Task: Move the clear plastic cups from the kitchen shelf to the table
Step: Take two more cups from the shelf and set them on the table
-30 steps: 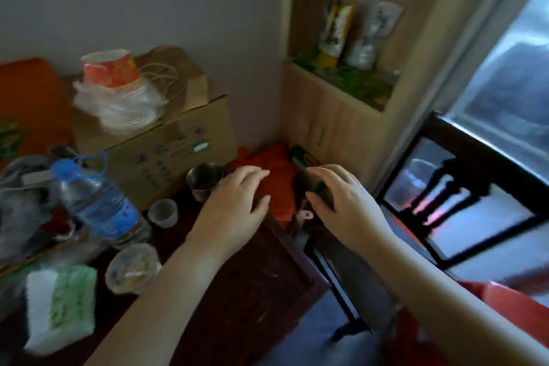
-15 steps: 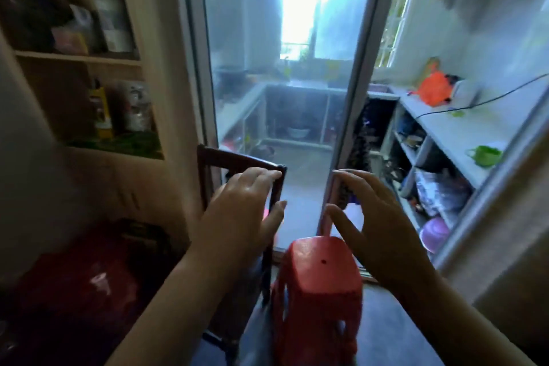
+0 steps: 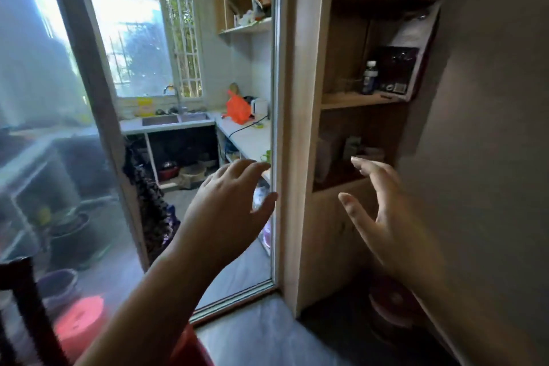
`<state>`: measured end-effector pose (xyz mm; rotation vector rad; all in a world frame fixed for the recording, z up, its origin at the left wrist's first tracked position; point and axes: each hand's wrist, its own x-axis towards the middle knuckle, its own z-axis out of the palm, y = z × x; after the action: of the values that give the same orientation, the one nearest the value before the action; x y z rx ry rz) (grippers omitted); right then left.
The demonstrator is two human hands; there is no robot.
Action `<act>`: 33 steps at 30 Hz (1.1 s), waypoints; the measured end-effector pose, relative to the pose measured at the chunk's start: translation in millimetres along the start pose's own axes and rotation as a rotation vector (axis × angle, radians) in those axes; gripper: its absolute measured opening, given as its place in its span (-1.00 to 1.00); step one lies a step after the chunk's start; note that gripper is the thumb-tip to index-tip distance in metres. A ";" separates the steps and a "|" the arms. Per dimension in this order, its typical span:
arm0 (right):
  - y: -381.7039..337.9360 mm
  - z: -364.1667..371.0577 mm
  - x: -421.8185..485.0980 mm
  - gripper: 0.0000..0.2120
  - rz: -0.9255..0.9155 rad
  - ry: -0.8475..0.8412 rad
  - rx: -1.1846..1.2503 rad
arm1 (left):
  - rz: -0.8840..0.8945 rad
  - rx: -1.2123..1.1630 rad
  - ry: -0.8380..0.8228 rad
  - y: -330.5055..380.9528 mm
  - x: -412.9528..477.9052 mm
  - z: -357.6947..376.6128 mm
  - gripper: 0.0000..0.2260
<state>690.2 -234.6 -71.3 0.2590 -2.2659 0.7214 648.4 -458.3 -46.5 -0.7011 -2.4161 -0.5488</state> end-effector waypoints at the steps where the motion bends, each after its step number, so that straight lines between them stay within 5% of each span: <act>1: 14.2 -8.9 5.8 -0.47 0.017 0.018 -0.004 | 0.025 -0.015 -0.002 9.6 17.3 10.7 -0.57; 18: 245.8 32.1 177.5 -0.58 0.117 0.125 -0.029 | 0.123 -0.155 0.030 14.4 275.5 223.5 -0.58; 33: 412.1 61.9 304.2 -0.64 0.099 0.001 0.009 | 0.136 -0.081 0.003 22.7 426.4 352.3 -0.53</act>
<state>279.5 77.5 -66.8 0.1517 -2.2882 0.7826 220.5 -107.1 -48.8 -0.8911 -2.3332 -0.5938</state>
